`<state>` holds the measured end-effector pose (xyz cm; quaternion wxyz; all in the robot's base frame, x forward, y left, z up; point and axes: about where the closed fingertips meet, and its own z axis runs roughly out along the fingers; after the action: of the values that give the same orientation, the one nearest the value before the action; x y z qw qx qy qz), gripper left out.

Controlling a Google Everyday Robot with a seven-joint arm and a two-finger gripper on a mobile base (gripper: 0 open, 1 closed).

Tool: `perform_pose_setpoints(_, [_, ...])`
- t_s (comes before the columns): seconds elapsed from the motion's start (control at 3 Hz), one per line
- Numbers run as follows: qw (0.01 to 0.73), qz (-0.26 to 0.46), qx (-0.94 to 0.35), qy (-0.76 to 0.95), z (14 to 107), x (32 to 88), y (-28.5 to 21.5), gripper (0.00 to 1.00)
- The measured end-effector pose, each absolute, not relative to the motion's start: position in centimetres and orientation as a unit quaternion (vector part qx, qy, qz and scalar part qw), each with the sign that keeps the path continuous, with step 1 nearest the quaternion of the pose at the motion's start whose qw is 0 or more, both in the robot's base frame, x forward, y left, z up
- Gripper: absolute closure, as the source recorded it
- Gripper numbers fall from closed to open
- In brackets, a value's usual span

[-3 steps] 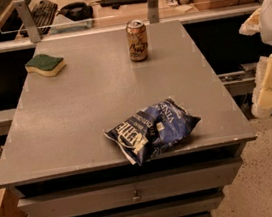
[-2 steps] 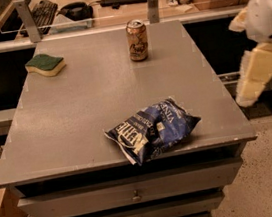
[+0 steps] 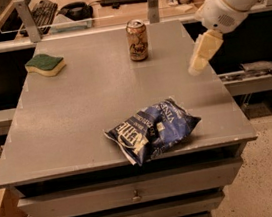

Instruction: Knock orange can over

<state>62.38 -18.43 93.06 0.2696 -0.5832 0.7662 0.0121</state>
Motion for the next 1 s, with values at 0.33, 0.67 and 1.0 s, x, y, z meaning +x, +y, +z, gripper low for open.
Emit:
perform_pose_setpoints(0.33, [0.314, 0.062, -0.565, 0.760, 91.4, 68.6, -16.0, 0.00])
perform_pose_setpoints(0.67, [0.366, 0.124, -0.537, 0.750, 90.7, 73.4, -13.4, 0.00])
perform_pose_setpoints(1.0, [0.408, 0.182, -0.503, 0.740, 90.5, 76.6, -11.3, 0.00])
